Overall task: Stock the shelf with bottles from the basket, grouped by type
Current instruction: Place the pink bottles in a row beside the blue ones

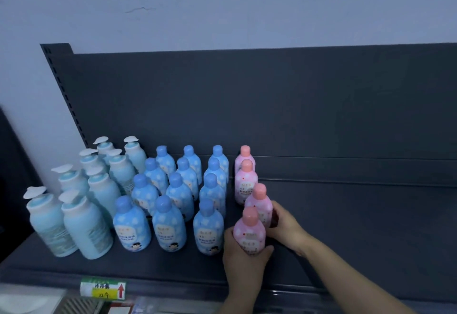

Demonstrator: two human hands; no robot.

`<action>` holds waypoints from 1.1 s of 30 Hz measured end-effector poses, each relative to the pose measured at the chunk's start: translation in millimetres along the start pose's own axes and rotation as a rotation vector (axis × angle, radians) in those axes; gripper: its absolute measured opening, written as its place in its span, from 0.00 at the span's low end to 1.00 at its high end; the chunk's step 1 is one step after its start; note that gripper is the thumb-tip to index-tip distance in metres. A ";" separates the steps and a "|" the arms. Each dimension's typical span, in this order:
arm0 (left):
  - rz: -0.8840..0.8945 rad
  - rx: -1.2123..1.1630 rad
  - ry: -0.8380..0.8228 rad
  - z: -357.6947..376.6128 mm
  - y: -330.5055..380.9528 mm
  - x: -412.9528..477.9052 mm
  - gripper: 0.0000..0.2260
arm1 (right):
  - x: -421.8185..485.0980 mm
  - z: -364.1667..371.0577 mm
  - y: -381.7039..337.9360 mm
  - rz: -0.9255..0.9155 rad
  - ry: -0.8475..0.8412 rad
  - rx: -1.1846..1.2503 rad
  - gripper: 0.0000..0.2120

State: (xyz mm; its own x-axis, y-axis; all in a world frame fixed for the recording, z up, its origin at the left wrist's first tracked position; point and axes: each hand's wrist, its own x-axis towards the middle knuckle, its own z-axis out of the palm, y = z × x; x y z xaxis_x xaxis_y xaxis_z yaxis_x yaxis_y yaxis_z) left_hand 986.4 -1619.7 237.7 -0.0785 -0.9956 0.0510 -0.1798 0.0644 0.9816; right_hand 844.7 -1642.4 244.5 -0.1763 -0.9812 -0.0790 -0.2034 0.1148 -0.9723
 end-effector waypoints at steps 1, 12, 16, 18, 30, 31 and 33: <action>-0.004 -0.006 0.014 2.2 -0.3 0.4 0.29 | 2.7 1.0 0.4 -0.007 0.011 -0.003 0.23; 0.020 -0.004 0.053 6.3 -10.1 12.6 0.28 | 25.2 11.7 -0.5 -0.062 0.015 -0.013 0.21; 0.022 -0.006 0.054 5.9 -8.1 15.2 0.28 | 27.5 13.9 -0.5 -0.076 0.032 -0.035 0.20; 0.012 -0.020 0.067 5.9 -7.3 15.6 0.28 | 27.5 14.4 -0.1 -0.081 0.033 -0.025 0.20; -0.026 -0.057 0.051 7.6 -6.2 18.4 0.28 | 28.2 13.4 1.8 -0.079 0.007 -0.018 0.20; -0.028 -0.059 0.051 7.9 -6.7 19.1 0.28 | 28.0 13.1 1.3 -0.077 0.006 -0.019 0.20; -0.034 -0.062 0.055 8.2 -5.5 18.7 0.28 | 26.9 12.2 1.3 -0.071 0.002 -0.021 0.20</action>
State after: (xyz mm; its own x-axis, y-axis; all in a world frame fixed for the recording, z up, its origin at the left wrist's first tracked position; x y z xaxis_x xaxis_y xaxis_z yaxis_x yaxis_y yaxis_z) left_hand 977.8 -1638.2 231.8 -0.0187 -0.9995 0.0257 -0.1202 0.0278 0.9924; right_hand 851.4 -1670.5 238.4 -0.1627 -0.9866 -0.0095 -0.2357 0.0482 -0.9706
